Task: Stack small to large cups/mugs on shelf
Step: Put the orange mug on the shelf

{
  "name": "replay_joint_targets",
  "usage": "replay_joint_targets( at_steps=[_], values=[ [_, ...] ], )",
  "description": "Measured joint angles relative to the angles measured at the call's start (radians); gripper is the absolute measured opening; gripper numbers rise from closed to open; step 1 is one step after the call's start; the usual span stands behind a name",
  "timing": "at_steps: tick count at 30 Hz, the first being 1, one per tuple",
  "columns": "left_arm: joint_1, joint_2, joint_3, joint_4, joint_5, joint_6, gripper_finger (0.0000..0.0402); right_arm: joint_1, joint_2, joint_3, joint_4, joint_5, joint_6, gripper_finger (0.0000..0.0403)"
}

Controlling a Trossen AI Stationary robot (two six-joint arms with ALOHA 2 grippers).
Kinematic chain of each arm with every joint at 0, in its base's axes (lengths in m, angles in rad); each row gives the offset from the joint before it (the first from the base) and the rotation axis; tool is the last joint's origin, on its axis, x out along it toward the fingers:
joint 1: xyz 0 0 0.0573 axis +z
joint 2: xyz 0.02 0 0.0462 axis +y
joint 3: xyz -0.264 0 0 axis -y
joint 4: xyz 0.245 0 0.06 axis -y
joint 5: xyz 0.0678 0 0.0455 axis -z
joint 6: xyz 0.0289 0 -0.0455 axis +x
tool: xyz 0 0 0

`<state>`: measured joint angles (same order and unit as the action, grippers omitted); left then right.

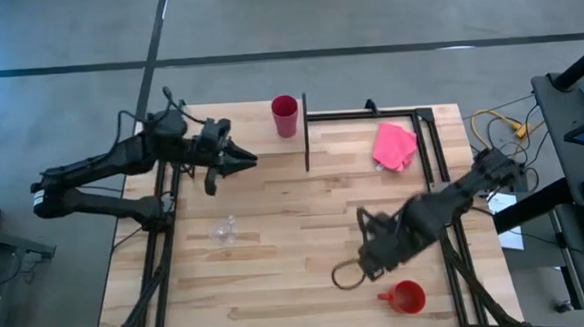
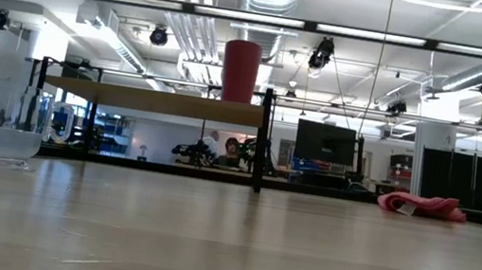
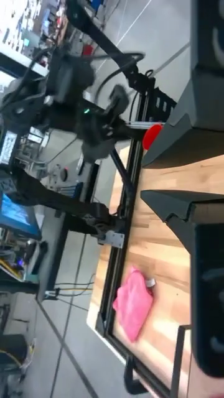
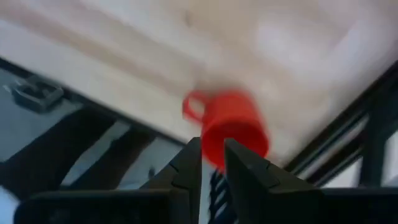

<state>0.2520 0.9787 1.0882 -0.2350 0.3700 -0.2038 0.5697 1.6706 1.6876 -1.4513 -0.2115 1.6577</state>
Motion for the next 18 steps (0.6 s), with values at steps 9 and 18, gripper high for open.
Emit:
replay_joint_targets(
  at_steps=[9, 18],
  values=[
    [-0.001, 0.055, 0.0, 0.0, 0.026, 0.001, 0.0052, 0.102, 0.006, -0.228, 0.364, -0.023, 0.195, 0.0063],
    [-0.005, 0.033, 0.0, 0.004, 0.053, 0.006, 0.0052, 0.166, 0.02, -0.254, 0.385, -0.104, 0.34, 0.0063]
  ],
)
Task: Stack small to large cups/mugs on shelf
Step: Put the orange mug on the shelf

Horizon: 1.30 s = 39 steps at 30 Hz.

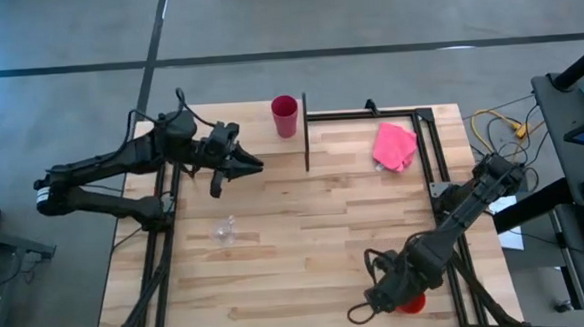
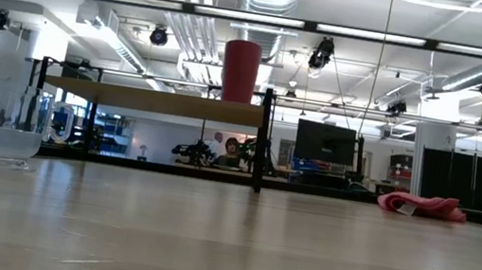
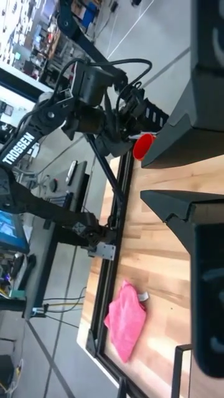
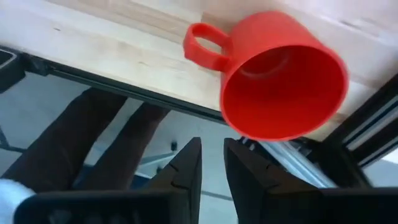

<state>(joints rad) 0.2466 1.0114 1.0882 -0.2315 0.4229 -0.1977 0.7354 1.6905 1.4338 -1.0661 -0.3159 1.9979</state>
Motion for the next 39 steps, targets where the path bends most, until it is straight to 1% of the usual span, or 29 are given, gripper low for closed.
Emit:
replay_joint_targets(
  at_steps=[8, 15, 22, 29, 33, 36, 39],
  values=[
    [0.0, -0.002, 0.0, 0.024, 0.0, 0.001, 0.0052, 0.033, 0.011, -0.025, 0.038, 0.002, 0.045, 0.0063],
    [0.0, -0.002, 0.0, 0.047, 0.0, 0.001, 0.0052, 0.039, 0.015, -0.119, 0.168, 0.003, 0.045, 0.0063],
    [0.0, -0.004, 0.0, 0.046, 0.0, -0.005, 0.0052, 0.043, 0.015, -0.182, 0.18, 0.003, 0.041, 0.0063],
    [0.0, -0.004, -0.001, 0.095, 0.0, -0.005, 0.0052, 0.043, 0.015, -0.208, 0.198, 0.003, 0.009, 0.0063],
    [0.0, -0.004, -0.001, 0.111, 0.0, -0.005, 0.0052, 0.043, 0.015, -0.219, 0.199, 0.003, -0.035, 0.0063],
    [0.0, -0.004, -0.001, 0.112, 0.0, -0.005, 0.0052, 0.042, 0.015, -0.231, 0.198, 0.003, -0.044, 0.0048],
    [0.0, -0.004, -0.001, 0.112, 0.0, -0.005, 0.0052, 0.036, 0.015, -0.237, 0.198, 0.021, -0.065, 0.0017]
  ],
)
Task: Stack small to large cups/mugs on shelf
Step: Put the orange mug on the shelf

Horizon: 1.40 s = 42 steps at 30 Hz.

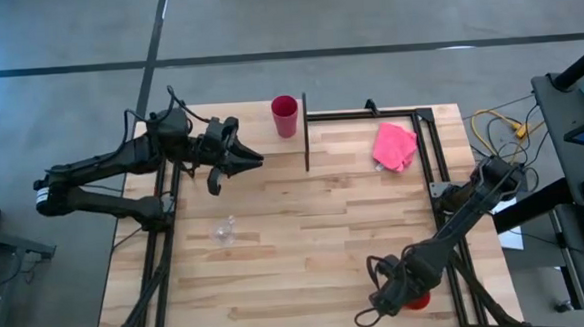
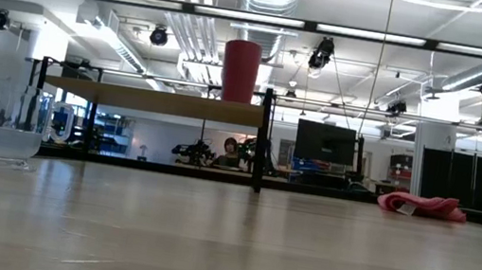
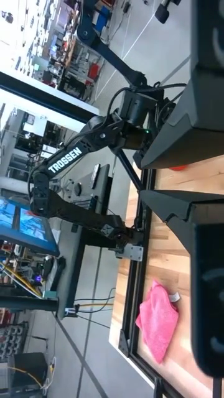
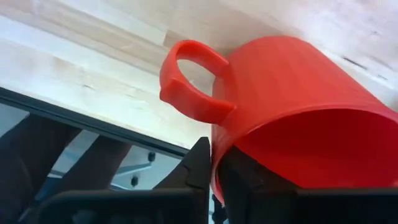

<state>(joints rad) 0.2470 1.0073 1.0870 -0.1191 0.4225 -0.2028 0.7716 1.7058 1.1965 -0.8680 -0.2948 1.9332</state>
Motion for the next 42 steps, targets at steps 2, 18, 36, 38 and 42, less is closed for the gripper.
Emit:
replay_joint_targets(
  at_steps=[2, 18, 36, 38, 42],
  values=[
    [0.0, 0.0, 0.0, 0.0, 0.0, 0.0, 0.0052, -0.008, -0.003, 0.0, -0.002, 0.018, -0.008, 0.0013],
    [-0.016, 0.04, -0.009, -0.121, -0.012, -0.105, 0.0052, -0.276, -0.241, 0.116, -0.223, 0.5, -0.429, 0.0009],
    [-0.11, 0.235, 0.063, -0.073, -0.144, 0.113, 0.0052, -0.697, -0.232, 0.283, 0.049, 0.334, -1.117, 0.0009],
    [-0.11, 0.243, 0.072, -0.073, -0.144, 0.113, 0.0052, -0.724, -0.21, 0.295, 0.05, 0.295, -1.133, 0.0009],
    [-0.111, 0.257, 0.077, -0.074, -0.144, 0.114, 0.0052, -0.76, -0.161, 0.323, 0.049, 0.244, -1.167, 0.0009]
  ],
)
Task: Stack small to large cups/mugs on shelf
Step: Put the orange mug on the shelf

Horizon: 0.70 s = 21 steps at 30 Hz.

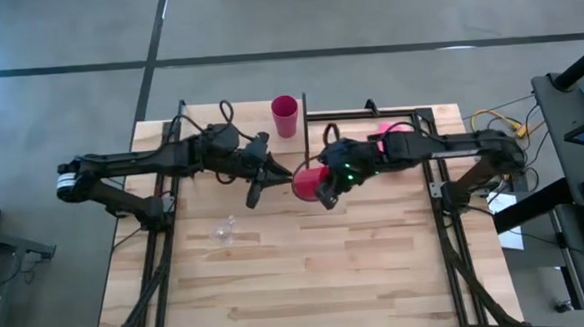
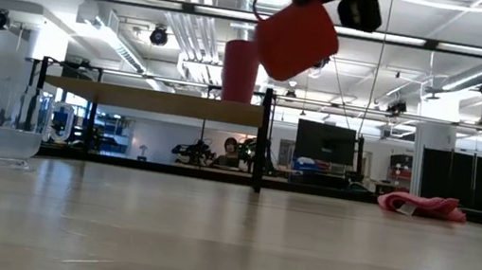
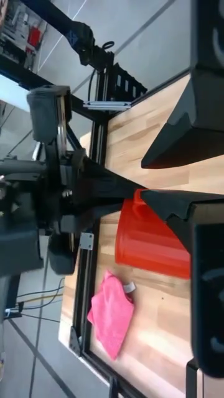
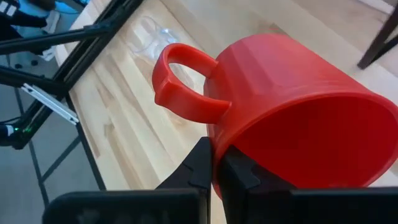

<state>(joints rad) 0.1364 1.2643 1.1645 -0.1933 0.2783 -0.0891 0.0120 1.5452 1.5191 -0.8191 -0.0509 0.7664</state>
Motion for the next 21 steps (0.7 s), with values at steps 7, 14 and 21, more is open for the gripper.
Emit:
replay_joint_targets(
  at_steps=[7, 14, 21],
  values=[
    [-0.001, 0.031, 0.0, -0.004, 0.0, 0.0, 0.0052, -0.026, 0.067, 0.094, 0.008, -0.039, -0.079, 0.0009],
    [-0.001, 0.029, 0.0, -0.006, 0.004, 0.0, 0.0052, -0.026, 0.116, 0.183, -0.031, -0.054, -0.134, 0.0009],
    [-0.001, 0.016, -0.002, -0.009, 0.001, -0.001, 0.0052, -0.032, 0.145, 0.235, -0.079, -0.053, -0.173, 0.0009]
  ],
)
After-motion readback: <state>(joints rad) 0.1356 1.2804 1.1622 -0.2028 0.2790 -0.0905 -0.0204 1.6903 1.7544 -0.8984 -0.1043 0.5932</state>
